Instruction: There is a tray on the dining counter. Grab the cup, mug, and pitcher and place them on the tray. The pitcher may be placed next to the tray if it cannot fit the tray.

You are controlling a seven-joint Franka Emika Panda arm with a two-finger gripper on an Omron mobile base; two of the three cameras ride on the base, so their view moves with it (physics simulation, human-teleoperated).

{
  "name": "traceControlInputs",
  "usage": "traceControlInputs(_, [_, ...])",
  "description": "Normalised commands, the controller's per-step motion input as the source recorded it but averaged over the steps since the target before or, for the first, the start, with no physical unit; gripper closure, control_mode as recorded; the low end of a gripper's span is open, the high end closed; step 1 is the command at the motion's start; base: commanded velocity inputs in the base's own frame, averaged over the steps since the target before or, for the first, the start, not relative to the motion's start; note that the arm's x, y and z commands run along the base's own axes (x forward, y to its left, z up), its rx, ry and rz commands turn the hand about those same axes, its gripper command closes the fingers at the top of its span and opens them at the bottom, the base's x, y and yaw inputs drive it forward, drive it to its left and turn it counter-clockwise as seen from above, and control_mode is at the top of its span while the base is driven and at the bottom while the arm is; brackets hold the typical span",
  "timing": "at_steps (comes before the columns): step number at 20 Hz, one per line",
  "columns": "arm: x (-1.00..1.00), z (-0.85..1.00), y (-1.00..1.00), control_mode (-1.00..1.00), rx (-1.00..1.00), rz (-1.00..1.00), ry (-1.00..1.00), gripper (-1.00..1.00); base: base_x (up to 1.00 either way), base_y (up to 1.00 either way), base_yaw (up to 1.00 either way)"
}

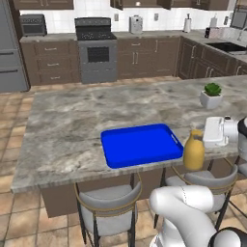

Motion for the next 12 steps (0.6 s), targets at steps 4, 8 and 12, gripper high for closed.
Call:
traceControlInputs(4, [0.0, 0.0, 0.0, 1.0, 0.0, 0.0, 0.0, 1.0, 0.0, 0.0, 0.0])
traceControlInputs(8, [0.0, 0.0, 0.0, 1.0, 0.0, 0.0, 0.0, 1.0, 0.0, 0.0, 0.0])
traceControlInputs(12, [0.0, 0.0, 0.0, 1.0, 0.0, 0.0, 0.0, 1.0, 0.0, 0.0, 0.0])
